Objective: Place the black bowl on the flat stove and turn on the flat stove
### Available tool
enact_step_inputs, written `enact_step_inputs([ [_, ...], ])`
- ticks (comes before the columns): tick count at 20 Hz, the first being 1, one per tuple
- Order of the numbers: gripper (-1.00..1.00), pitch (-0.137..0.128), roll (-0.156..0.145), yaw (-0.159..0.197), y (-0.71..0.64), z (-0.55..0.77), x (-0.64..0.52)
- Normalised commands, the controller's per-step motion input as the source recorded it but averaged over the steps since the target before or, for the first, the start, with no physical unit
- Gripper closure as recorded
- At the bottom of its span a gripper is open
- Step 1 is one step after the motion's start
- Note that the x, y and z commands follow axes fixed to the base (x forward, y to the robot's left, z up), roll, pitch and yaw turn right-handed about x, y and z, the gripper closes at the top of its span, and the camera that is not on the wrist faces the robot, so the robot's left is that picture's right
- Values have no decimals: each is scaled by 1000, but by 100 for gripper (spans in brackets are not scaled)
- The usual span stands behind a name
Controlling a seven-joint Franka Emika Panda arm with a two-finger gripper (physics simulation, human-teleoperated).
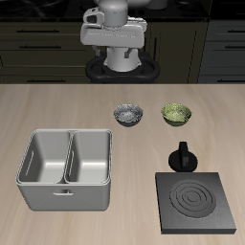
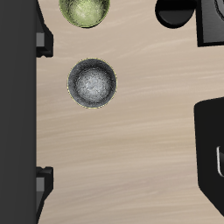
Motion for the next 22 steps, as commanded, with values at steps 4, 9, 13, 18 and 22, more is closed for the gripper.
enact_step_inputs([
  [4, -100, 34, -26, 13, -154, -286, 72],
  [9, -100, 23, 5, 22, 7, -243, 80],
  [13, -100, 50, -20, 16, -56, -409, 87],
  [18, -100, 40, 4, 19, 47, -379, 87],
  [22, -100, 15, -20, 23, 1, -232, 79],
])
